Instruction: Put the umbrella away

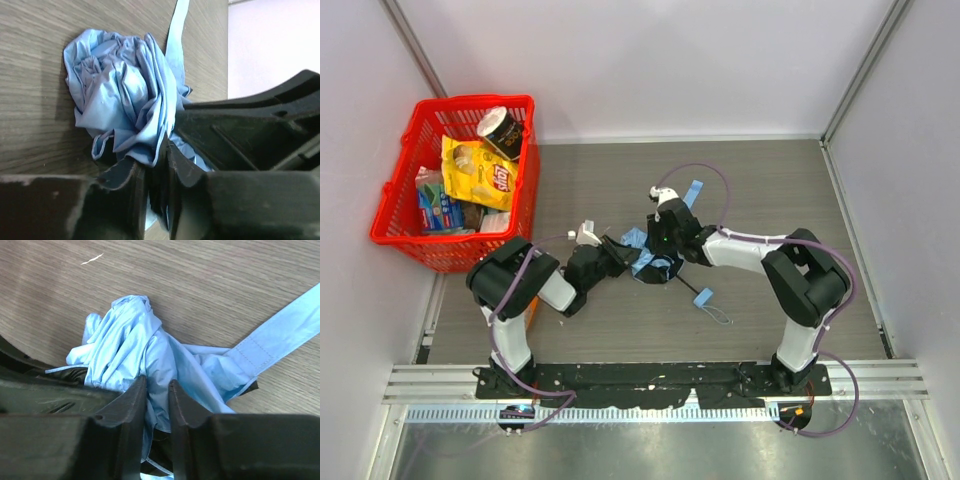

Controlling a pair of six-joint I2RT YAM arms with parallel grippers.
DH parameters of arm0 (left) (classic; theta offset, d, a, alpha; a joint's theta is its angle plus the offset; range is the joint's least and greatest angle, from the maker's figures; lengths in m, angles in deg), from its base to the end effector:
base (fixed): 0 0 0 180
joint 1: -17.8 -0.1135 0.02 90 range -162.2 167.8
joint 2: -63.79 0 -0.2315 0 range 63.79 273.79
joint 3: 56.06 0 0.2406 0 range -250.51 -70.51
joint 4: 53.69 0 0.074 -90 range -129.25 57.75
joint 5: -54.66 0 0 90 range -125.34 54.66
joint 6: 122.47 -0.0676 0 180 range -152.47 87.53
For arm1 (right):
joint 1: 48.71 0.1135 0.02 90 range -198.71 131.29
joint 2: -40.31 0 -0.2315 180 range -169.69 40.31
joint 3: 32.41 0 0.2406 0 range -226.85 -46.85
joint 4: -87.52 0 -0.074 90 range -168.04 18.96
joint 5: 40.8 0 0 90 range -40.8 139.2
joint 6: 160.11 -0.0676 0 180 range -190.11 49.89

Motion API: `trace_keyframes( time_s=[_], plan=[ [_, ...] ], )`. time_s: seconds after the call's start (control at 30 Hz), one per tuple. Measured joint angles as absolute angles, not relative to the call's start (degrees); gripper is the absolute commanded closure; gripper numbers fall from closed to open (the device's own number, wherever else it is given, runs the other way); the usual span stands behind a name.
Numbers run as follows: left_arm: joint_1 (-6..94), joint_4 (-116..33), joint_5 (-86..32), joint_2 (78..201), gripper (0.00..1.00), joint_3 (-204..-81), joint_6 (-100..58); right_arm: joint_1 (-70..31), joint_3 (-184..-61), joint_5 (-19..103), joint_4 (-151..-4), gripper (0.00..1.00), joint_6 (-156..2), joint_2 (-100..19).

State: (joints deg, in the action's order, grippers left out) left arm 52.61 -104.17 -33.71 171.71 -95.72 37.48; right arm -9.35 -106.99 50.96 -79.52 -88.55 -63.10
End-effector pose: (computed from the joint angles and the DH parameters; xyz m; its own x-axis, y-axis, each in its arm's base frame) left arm 0.2577 -0.1815 0.0671 -0.6429 -0.6967 -0.3183 -0.0323 0.4398 -0.8975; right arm 0.3029 0.2457 0.1283 -0.6837 -0.1519 -0.7138 -0.4216 0.8806 0.2164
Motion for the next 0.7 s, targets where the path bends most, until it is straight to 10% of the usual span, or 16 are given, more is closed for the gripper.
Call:
trace_keyframes(
  time_s=[0.3,0.7],
  plan=[
    [49.33,-103.38,-23.94,169.57,0.19,-93.07,37.89,-9.86,-99.58,51.40,-92.54,0.99,-88.26,-62.45],
    [44.63,-87.63,-16.07,158.40,0.00,-92.88,40.91,-9.77,-97.96,51.90,-98.53,0.99,-87.98,-63.76]
  ],
)
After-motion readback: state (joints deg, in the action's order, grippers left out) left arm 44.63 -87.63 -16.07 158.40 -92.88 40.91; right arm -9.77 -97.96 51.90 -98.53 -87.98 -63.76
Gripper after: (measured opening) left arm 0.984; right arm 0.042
